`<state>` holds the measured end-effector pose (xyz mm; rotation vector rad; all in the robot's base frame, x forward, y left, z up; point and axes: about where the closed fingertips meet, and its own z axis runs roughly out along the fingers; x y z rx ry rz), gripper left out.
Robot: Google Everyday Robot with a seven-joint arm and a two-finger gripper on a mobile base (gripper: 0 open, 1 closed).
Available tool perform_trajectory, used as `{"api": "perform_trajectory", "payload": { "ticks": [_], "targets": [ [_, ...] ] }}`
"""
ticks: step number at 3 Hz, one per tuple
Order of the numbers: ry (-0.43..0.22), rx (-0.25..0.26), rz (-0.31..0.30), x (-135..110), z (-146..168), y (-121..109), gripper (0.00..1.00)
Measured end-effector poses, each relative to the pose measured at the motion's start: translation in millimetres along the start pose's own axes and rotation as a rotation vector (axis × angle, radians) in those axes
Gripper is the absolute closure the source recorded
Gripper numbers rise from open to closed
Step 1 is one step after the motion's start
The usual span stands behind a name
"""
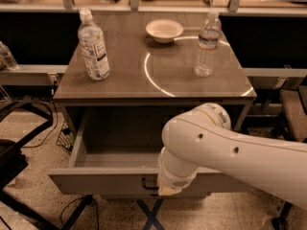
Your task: Open top drawer
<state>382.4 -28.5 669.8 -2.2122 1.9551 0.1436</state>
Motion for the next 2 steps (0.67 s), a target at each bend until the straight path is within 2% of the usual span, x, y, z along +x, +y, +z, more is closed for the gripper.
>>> {"api": "perform_trajectory", "payload": {
  "ticks": [2],
  "targets": [
    [0.000,0.000,0.000,0.4,2.0,0.2,1.00]
  ]
}}
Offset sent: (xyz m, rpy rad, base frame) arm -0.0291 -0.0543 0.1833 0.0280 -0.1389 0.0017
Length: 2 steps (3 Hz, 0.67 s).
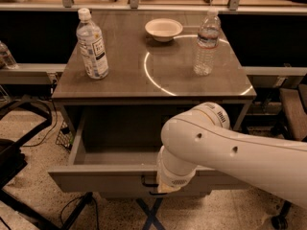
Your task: Open top drawer
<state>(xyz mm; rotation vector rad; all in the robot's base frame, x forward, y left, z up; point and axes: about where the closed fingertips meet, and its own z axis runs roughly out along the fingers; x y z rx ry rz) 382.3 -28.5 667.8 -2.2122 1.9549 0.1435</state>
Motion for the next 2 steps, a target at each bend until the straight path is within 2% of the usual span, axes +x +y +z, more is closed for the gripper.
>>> {"api": "perform_trajectory", "payload": {
  "ticks": [2],
  "targets": [
    [-0.034,0.101,-0.039,15,-140,-7,1.00]
  ]
}}
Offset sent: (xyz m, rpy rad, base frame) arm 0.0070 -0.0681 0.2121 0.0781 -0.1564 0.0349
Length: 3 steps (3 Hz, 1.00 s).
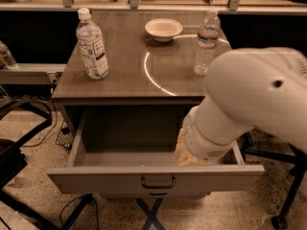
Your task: Open top drawer
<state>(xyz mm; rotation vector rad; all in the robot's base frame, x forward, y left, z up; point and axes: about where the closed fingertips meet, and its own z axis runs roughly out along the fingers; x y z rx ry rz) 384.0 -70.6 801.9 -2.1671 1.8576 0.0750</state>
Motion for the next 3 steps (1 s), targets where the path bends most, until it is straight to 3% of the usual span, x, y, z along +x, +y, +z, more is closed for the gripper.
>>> {"api": "perform_trajectory", "payload": {
  "ticks": [1,3],
  "targets": [
    [-0.004,0.029,-0.019,8,-29,-11,1.00],
    [0.068,0.073,-0.060,34,10,-39,1.00]
  ]
}}
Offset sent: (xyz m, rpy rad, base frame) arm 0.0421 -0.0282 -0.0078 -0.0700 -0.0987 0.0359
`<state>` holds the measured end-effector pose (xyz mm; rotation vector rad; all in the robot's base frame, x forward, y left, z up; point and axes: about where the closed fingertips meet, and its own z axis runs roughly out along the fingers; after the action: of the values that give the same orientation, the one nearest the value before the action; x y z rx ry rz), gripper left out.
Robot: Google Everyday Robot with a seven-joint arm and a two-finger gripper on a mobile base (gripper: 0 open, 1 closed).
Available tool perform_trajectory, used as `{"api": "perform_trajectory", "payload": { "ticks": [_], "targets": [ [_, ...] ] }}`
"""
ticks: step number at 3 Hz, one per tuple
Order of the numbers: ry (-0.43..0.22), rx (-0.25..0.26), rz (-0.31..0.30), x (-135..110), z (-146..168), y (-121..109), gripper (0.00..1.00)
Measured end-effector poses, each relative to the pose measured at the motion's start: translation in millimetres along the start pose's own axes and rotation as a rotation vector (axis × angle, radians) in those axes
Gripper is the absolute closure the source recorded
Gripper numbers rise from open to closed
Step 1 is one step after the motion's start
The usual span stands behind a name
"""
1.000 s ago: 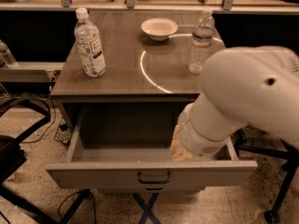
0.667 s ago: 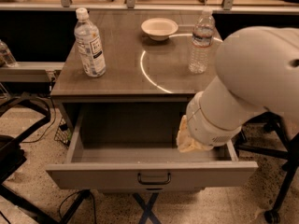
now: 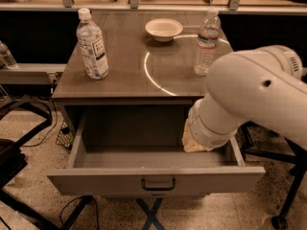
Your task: Open top drawer
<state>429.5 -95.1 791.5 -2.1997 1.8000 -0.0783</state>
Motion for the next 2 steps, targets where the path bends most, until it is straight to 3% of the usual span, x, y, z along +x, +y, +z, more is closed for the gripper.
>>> {"api": "perform_trajectory", "payload": {
  "ticks": [2],
  "targets": [
    [0.007,-0.006,-0.008,24,60,-17,1.00]
  ]
}}
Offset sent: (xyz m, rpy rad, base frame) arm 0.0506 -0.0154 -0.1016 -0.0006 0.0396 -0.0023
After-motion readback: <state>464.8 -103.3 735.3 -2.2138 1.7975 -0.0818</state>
